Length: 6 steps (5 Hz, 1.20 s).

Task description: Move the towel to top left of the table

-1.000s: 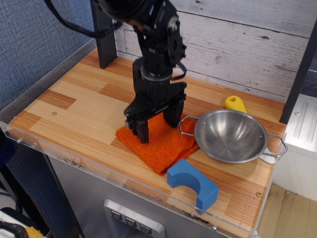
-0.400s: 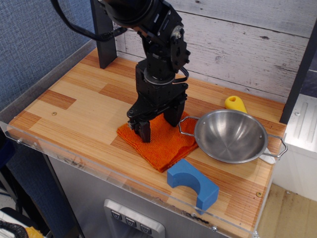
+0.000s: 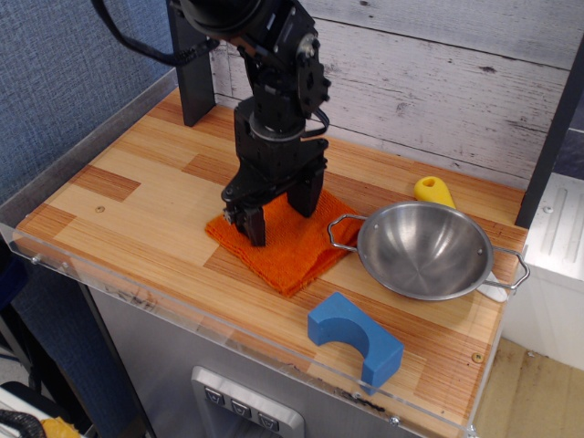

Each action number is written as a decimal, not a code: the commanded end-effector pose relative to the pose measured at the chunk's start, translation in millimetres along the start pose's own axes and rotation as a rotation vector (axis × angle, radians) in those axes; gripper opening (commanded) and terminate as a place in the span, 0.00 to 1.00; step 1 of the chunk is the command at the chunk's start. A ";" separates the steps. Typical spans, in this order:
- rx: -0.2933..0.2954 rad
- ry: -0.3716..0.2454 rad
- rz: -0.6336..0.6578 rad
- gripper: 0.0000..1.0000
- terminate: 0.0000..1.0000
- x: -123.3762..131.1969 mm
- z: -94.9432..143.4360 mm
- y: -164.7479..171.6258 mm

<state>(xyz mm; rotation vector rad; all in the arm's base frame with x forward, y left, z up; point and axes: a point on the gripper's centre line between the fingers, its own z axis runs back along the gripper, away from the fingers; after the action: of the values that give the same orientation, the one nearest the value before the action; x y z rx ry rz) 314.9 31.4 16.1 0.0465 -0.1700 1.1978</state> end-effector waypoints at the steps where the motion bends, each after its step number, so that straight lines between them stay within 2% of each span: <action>1: -0.028 -0.038 0.084 1.00 0.00 36.9 7.2 -12.3; 6: 0.013 -0.089 0.306 1.00 0.00 131.9 -2.7 -4.8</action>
<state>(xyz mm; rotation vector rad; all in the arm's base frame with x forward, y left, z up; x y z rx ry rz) 365.4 145.4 20.7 0.0994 -0.2136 1.4970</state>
